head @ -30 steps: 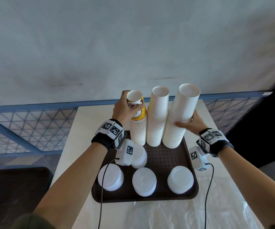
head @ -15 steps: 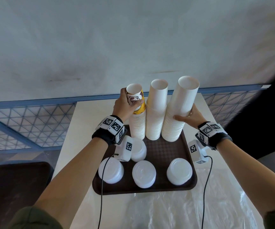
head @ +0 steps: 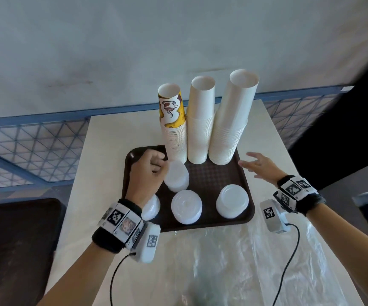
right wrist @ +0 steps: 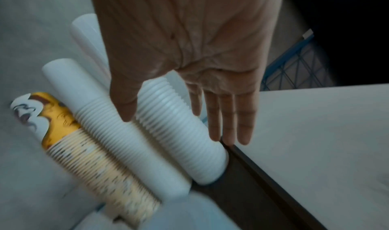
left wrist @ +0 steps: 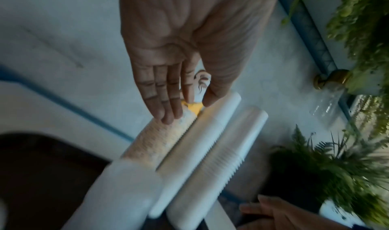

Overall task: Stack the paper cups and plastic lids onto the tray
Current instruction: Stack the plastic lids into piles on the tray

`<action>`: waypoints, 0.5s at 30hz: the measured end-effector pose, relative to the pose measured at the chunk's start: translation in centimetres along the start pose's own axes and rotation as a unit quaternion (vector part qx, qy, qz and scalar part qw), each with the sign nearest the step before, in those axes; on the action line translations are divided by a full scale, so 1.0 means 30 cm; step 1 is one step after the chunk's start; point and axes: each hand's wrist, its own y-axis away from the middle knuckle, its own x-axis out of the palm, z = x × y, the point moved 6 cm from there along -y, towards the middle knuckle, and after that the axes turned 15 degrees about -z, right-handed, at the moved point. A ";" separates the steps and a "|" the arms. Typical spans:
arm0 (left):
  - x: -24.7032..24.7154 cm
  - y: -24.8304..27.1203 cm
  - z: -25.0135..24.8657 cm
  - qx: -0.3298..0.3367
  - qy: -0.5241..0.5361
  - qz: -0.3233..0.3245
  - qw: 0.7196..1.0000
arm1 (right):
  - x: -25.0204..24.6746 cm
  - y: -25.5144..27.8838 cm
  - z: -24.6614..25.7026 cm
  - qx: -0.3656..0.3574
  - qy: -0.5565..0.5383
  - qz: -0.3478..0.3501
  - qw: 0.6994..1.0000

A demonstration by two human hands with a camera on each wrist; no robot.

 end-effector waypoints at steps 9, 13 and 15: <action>0.215 0.376 0.352 -0.252 -0.149 0.222 0.930 | 0.153 0.132 -0.179 0.042 0.007 0.067 0.997; 0.287 0.372 0.405 -0.291 -0.109 0.166 0.936 | 0.178 0.151 -0.188 0.067 -0.041 0.042 0.996; 0.321 0.369 0.409 -0.291 -0.111 0.162 0.936 | 0.190 0.158 -0.198 0.076 -0.058 0.036 0.995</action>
